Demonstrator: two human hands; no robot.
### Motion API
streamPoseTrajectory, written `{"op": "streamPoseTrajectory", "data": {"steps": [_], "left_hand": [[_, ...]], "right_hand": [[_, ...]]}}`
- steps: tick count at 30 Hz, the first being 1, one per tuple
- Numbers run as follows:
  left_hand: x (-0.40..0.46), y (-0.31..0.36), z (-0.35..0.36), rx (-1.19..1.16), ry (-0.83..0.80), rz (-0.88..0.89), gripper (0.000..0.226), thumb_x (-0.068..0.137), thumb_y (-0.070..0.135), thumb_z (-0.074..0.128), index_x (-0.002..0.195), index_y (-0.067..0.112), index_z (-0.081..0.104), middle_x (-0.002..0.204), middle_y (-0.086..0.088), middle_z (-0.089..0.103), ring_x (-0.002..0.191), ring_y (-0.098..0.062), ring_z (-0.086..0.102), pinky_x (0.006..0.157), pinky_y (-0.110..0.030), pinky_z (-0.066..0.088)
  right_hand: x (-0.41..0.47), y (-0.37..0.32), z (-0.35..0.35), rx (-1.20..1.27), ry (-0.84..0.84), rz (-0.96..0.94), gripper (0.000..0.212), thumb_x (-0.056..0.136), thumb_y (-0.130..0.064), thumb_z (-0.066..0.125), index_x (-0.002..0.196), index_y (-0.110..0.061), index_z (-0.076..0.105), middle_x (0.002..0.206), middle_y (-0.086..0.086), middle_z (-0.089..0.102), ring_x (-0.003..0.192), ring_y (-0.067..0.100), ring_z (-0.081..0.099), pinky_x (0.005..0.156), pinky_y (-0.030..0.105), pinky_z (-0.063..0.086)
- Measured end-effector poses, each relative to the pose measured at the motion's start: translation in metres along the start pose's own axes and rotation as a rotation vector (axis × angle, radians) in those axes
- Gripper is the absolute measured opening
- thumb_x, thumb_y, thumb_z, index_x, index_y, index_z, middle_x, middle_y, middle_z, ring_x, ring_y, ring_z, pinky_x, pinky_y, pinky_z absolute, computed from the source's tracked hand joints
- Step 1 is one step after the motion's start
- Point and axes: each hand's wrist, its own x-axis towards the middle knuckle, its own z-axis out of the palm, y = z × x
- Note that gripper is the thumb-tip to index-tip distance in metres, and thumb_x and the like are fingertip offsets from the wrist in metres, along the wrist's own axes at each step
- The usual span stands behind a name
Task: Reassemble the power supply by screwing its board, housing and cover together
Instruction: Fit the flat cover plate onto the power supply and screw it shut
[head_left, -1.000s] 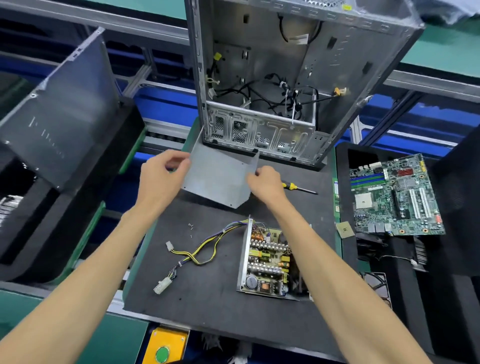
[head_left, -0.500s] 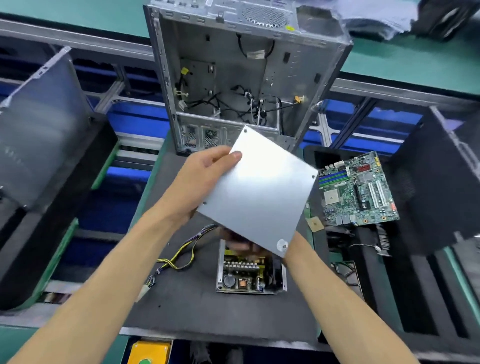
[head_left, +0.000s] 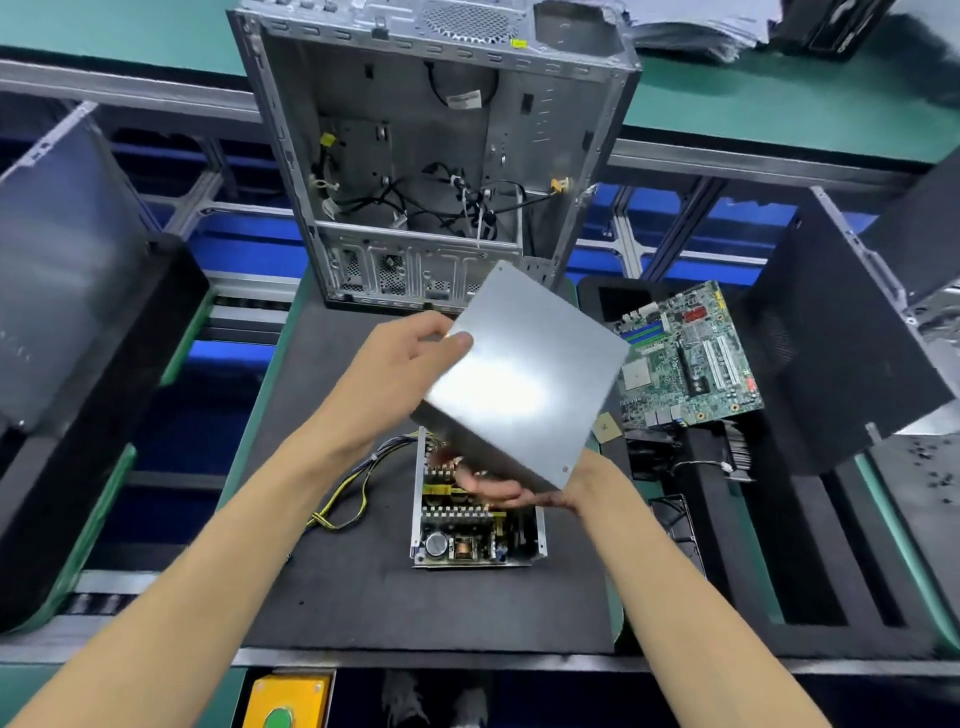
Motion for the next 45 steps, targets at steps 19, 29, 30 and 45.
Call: {"op": "streamPoseTrajectory", "data": {"steps": [19, 29, 30, 45], "left_hand": [[-0.106, -0.088, 0.078, -0.175, 0.323, -0.190, 0.019, 0.105, 0.029, 0.051, 0.094, 0.032, 0.066, 0.089, 0.003, 0.076, 0.079, -0.008, 0.069, 0.066, -0.019, 0.048], [-0.113, -0.078, 0.085, -0.197, 0.514, -0.230, 0.011, 0.104, 0.028, 0.052, 0.103, 0.026, 0.063, 0.093, 0.009, 0.072, 0.086, -0.007, 0.067, 0.067, -0.009, 0.047], [-0.116, -0.078, 0.083, -0.180, 0.560, -0.255, 0.006, 0.102, 0.028, 0.055, 0.106, 0.029, 0.060, 0.096, 0.011, 0.069, 0.088, -0.004, 0.065, 0.069, -0.009, 0.047], [-0.139, -0.099, 0.125, -1.178, 0.351, -0.813, 0.086, 0.056, 0.033, 0.097, 0.130, 0.008, 0.060, 0.132, -0.012, 0.063, 0.124, -0.022, 0.059, 0.098, -0.040, 0.052]], "right_hand": [[0.050, -0.075, -0.044, -1.076, 0.563, -0.096, 0.038, 0.103, -0.045, 0.053, 0.105, -0.014, 0.074, 0.105, 0.008, 0.077, 0.096, 0.021, 0.073, 0.091, 0.036, 0.057], [0.067, -0.083, -0.023, -1.231, 0.150, 0.324, 0.055, 0.073, -0.079, 0.056, 0.110, -0.041, 0.070, 0.113, -0.034, 0.067, 0.091, -0.005, 0.069, 0.085, 0.025, 0.051], [0.070, -0.082, -0.027, -1.186, 0.126, 0.331, 0.051, 0.072, -0.071, 0.061, 0.105, -0.033, 0.070, 0.109, -0.023, 0.072, 0.088, 0.002, 0.070, 0.091, 0.028, 0.053], [0.097, -0.073, -0.045, -1.101, 0.001, 0.322, 0.028, 0.102, -0.054, 0.052, 0.126, -0.041, 0.060, 0.113, -0.014, 0.076, 0.102, 0.013, 0.075, 0.073, 0.027, 0.061]]}}
